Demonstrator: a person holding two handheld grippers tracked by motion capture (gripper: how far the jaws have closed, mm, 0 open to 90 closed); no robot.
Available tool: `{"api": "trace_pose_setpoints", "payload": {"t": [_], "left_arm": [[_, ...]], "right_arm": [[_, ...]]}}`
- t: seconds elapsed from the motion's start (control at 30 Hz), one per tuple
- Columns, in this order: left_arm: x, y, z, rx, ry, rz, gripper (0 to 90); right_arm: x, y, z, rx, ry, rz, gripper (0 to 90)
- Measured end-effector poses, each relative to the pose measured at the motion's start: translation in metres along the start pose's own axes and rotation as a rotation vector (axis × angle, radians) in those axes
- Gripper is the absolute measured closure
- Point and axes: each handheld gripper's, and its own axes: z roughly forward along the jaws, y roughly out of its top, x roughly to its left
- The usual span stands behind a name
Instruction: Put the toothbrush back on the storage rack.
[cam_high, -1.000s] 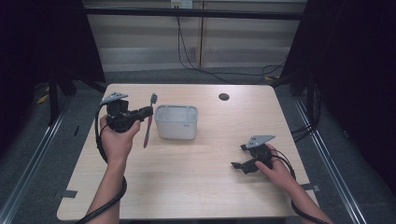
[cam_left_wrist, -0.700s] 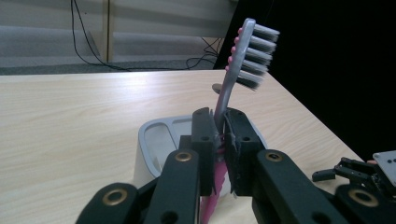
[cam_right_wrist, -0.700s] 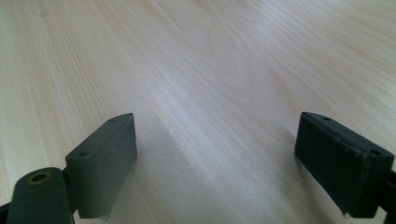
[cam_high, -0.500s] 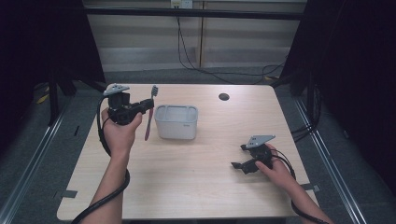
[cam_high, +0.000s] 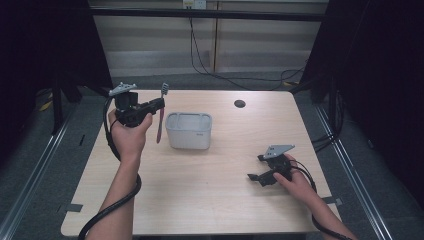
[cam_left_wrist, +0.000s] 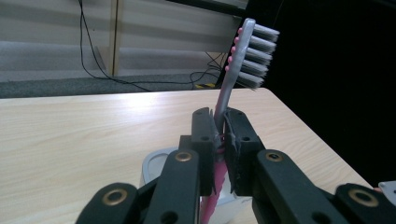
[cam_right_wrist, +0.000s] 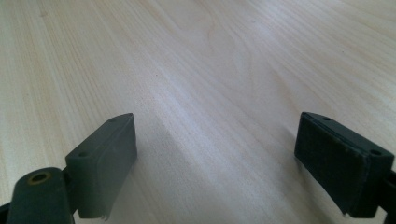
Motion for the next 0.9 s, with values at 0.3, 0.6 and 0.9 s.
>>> {"api": "trace_pose_setpoints", "payload": {"t": [0.3, 0.6, 0.9], "left_arm": [[0.002, 0.007, 0.003, -0.031, -0.003, -0.023, 83.2], [0.001, 0.009, 0.007, -0.049, 0.004, -0.019, 83.2], [-0.003, 0.018, 0.012, -0.057, -0.003, -0.009, 83.2]], "right_arm": [[0.000, 0.000, 0.000, 0.000, 0.001, -0.001, 12.5], [0.000, 0.000, 0.000, 0.001, 0.001, -0.001, 12.5], [0.000, 0.000, 0.000, -0.001, 0.001, 0.000, 12.5]]}}
